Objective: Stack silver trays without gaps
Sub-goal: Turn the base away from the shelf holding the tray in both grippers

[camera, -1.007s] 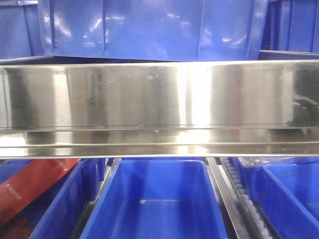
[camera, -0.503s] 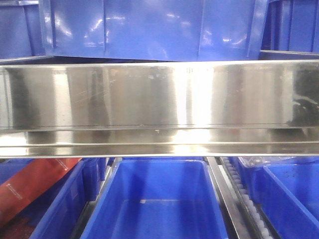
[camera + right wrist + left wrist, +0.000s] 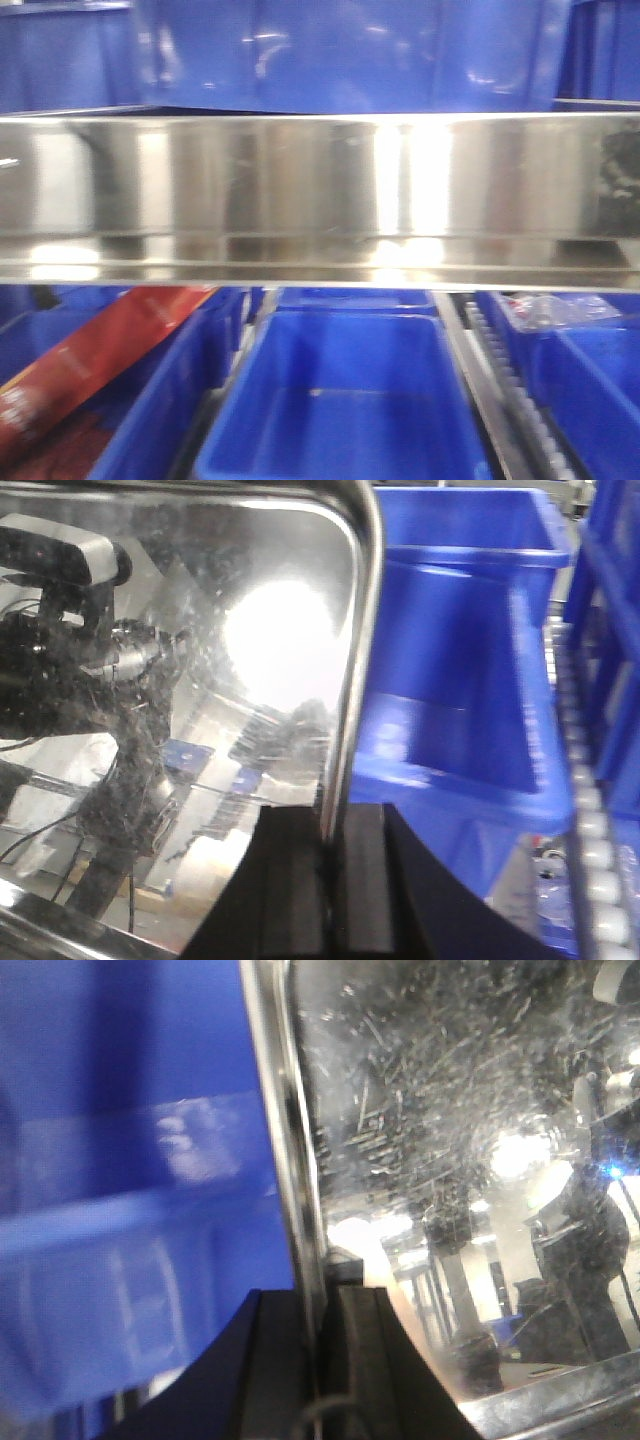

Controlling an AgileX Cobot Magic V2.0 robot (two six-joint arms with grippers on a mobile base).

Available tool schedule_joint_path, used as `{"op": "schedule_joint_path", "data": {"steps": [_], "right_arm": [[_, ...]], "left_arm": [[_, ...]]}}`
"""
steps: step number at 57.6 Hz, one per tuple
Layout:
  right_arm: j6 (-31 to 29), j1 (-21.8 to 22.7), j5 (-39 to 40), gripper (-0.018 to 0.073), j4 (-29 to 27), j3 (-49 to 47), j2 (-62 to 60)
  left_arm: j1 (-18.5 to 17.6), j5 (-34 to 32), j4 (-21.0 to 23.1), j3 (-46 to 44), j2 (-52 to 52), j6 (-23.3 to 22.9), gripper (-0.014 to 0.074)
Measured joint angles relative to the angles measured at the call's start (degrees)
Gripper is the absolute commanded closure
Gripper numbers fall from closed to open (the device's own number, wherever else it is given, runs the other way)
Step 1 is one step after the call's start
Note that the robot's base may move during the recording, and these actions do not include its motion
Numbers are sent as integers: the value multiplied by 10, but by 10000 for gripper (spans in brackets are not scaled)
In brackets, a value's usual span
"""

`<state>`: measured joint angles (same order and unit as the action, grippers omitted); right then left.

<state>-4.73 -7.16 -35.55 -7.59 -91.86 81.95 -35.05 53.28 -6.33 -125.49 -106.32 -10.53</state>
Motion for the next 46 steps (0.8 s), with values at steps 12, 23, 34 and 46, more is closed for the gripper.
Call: {"op": "schedule_joint_path", "data": {"steps": [12, 23, 34, 46], "right_arm": [[0, 0, 0, 640, 0, 0, 0], [0, 0, 0, 640, 0, 0, 0], [0, 0, 1, 640, 0, 0, 0], [0, 0, 1, 640, 0, 0, 0]], "left_arm": [[0, 0, 0, 0, 0, 0, 614], [0, 0, -2, 0, 0, 0, 614], [0, -1, -2, 0, 0, 0, 614], [0, -2, -1, 0, -1, 0, 614]]}}
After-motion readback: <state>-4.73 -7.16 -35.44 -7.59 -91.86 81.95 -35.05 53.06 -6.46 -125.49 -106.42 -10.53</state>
